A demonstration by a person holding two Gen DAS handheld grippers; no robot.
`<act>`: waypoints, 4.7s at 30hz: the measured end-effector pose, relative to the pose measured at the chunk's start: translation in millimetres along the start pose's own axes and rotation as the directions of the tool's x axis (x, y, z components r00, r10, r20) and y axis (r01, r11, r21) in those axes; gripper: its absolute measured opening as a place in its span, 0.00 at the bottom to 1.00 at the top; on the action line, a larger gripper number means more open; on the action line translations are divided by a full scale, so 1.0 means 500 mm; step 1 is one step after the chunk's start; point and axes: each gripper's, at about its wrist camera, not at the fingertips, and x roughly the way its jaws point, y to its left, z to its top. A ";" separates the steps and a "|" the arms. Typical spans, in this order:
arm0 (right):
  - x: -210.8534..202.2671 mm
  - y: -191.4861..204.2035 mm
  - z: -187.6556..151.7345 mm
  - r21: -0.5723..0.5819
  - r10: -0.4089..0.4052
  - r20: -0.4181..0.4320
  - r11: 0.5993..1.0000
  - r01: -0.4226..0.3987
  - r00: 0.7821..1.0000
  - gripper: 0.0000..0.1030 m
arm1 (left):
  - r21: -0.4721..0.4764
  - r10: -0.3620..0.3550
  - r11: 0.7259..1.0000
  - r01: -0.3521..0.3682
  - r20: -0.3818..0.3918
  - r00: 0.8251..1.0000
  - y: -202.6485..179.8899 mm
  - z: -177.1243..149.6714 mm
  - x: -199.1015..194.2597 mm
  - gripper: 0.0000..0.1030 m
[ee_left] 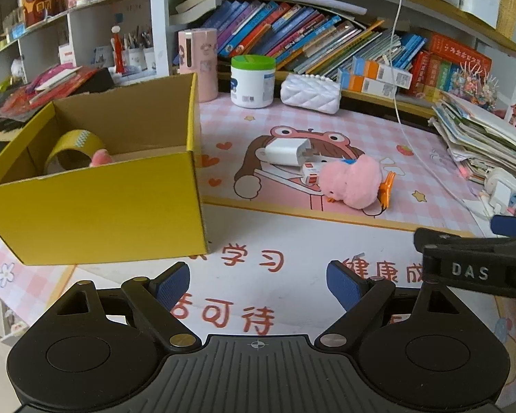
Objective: Organize objects
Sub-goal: 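Withdraw both tools from the box toward the pink plush pig, then grasp the pink pig with orange clips with the right gripper while the left grasps the small white box, then carry the pig and small white box toward the yellow box with both grippers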
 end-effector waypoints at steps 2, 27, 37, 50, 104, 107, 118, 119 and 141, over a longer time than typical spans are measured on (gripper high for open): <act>0.017 -0.002 0.008 -0.015 0.024 0.012 1.000 -0.024 1.000 0.93 | -0.007 0.006 1.000 -0.007 -0.011 1.000 -0.004 -0.001 0.007 0.86; 0.270 0.049 0.085 -0.360 0.214 -0.044 0.908 -0.215 0.976 0.62 | -0.042 0.078 0.996 -0.081 -0.066 0.995 -0.031 -0.004 0.044 0.86; 0.185 -0.065 0.094 -0.128 0.171 0.053 0.978 -0.163 0.984 0.52 | 0.012 -0.017 1.000 0.018 -0.033 0.999 -0.095 0.040 0.087 0.86; 0.088 -0.182 0.056 0.047 0.105 0.048 0.993 -0.107 0.993 0.52 | -0.014 0.012 1.000 -0.012 -0.035 0.999 -0.162 0.120 0.241 0.79; -0.089 0.191 0.001 -0.121 0.287 0.011 0.951 -0.284 0.958 0.52 | -0.118 0.053 0.992 -0.043 0.079 0.995 0.160 -0.014 -0.079 0.51; -0.110 0.235 -0.012 -0.142 0.310 0.003 0.941 -0.306 0.951 0.52 | -0.141 0.072 0.988 -0.061 0.077 0.994 0.199 -0.031 -0.102 0.51; -0.170 0.355 -0.037 -0.167 0.340 0.014 0.928 -0.333 0.940 0.52 | -0.180 0.110 0.980 -0.090 0.101 0.989 0.315 -0.074 -0.174 0.51; -0.175 0.363 -0.038 -0.168 0.339 0.018 0.928 -0.332 0.941 0.52 | -0.181 0.111 0.979 -0.090 0.105 0.988 0.324 -0.077 -0.179 0.51; -0.232 0.455 -0.047 -0.135 0.277 0.089 0.955 -0.264 0.957 0.52 | -0.098 0.034 0.995 -0.009 0.258 0.966 0.399 -0.066 -0.234 0.51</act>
